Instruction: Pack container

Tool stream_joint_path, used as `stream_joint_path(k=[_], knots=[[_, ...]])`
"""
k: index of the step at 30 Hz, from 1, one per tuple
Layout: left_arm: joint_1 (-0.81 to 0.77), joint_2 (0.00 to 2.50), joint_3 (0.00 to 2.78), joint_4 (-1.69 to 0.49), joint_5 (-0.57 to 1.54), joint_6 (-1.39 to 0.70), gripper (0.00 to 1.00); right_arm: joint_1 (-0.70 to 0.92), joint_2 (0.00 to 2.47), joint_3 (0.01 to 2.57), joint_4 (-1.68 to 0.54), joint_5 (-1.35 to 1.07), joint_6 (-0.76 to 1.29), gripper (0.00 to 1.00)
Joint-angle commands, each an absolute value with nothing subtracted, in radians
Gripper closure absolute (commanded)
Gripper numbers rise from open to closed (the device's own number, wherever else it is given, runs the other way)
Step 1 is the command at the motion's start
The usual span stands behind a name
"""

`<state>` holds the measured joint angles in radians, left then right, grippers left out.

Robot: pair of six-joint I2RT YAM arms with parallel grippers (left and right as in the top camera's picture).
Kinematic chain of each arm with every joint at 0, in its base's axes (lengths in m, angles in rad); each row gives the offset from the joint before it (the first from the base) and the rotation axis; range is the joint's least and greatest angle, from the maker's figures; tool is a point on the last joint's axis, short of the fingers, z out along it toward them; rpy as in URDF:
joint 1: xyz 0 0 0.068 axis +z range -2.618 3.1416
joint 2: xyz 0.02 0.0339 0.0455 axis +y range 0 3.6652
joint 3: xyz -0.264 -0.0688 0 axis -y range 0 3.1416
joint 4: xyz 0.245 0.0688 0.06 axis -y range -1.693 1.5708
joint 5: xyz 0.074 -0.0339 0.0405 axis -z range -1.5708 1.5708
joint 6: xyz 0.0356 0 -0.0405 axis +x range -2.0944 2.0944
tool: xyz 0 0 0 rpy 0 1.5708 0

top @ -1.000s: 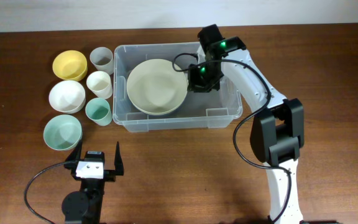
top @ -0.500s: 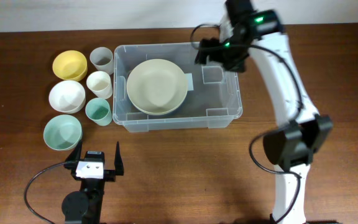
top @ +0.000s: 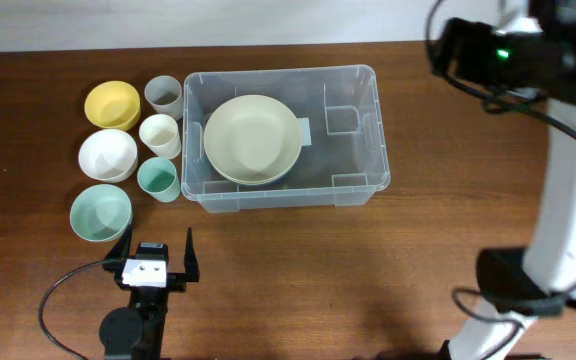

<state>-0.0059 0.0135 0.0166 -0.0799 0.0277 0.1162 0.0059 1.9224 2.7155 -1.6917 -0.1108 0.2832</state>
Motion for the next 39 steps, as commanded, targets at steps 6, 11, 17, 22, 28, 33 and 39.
stream_joint_path(k=[6, 11, 17, 22, 28, 33, 39], knots=[[-0.002, 0.006, 0.009, -0.080, 0.038, 0.121, 0.00, -0.117, 1.588, 2.189, -1.699, 0.007, 0.215, 0.01], [-0.002, 0.006, 0.009, -0.080, 0.038, 0.121, 0.00, -0.238, 1.460, 1.900, -1.695, 0.013, 0.217, 0.01], [-0.002, 0.006, 0.009, -0.080, 0.038, 0.122, 0.00, -0.358, 1.446, 1.705, -1.588, 0.012, 0.136, 0.01], [-0.002, 0.006, 0.009, -0.080, 0.038, 0.121, 0.00, -0.363, 1.446, 1.530, -1.419, 0.013, 0.056, 0.01], [-0.002, 0.006, 0.009, -0.080, 0.038, 0.121, 0.00, -0.362, 1.452, 1.404, -1.300, 0.012, 0.056, 0.01], [-0.001, 0.006, 0.009, -0.080, 0.038, 0.121, 0.00, -0.362, 1.464, 1.390, -1.301, 0.012, 0.056, 0.01], [-0.001, 0.006, 0.009, -0.080, 0.038, 0.121, 0.00, -0.362, 1.464, 1.390, -1.299, 0.012, 0.056, 0.01]])
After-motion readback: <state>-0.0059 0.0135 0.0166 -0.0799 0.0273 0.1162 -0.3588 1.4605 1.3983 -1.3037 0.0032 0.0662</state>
